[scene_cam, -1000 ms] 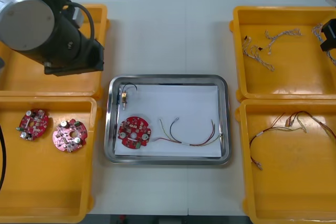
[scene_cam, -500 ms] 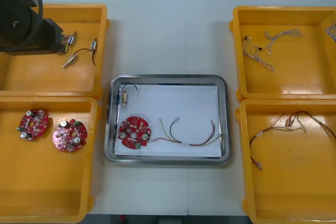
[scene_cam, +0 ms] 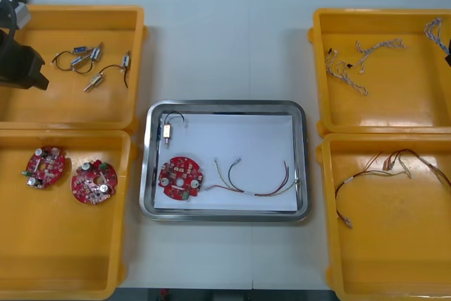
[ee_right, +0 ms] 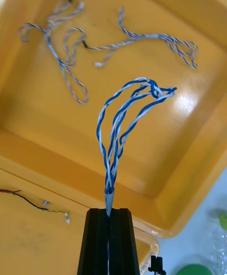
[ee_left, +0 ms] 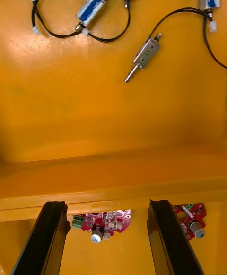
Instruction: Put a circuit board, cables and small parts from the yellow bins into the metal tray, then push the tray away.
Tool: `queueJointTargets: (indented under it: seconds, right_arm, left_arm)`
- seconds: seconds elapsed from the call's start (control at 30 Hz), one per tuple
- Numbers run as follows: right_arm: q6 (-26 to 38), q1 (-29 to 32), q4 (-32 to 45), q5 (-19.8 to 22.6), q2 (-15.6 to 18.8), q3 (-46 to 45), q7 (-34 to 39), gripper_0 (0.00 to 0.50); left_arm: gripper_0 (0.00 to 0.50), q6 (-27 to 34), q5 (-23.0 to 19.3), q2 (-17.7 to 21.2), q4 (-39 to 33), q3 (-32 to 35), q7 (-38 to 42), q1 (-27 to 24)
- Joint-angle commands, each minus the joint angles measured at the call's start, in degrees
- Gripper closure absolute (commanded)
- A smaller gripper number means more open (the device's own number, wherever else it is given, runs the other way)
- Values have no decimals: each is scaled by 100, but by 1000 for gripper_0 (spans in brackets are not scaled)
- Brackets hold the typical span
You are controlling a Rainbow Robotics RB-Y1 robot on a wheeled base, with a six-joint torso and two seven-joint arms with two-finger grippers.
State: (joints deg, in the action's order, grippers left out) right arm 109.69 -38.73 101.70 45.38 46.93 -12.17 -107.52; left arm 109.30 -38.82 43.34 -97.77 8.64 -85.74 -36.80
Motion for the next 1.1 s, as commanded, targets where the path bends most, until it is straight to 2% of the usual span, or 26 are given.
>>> queueJointTargets:
  seconds: [0.03, 0.13, 0.43, 0.6, 0.77, 0.97, 1.1]
  right_arm:
    - [31, 155, 790, 331, -176, 171, -287, 500]
    - [31, 155, 1124, 480, -290, 417, -261, 500]
    - [31, 155, 1933, 506, -545, 1375, -243, 500]
    - [31, 155, 2302, 366, -580, 2113, -138, 500]
    - [31, 102, 2522, 172, -650, 2746, -50, 500]
    - [-237, -126, 2557, -47, -747, 3546, 29, 500]
    - [-492, -276, 2495, -232, -879, 4073, 91, 500]
  left_arm:
    - [0, -278, 68, 289, 4, 401, 22, 59]
    - [0, -401, 50, 289, 4, 507, -13, 59]
    - [0, -674, 76, 289, 4, 533, -13, 59]
    - [0, -700, 68, 280, 74, 463, -22, 59]
    - [0, -1034, 33, 254, 347, 225, -119, 50]
    - [0, -1465, 6, 113, 760, -30, -786, -55]
    - [0, -1614, 76, 61, 865, -451, -1094, -231]
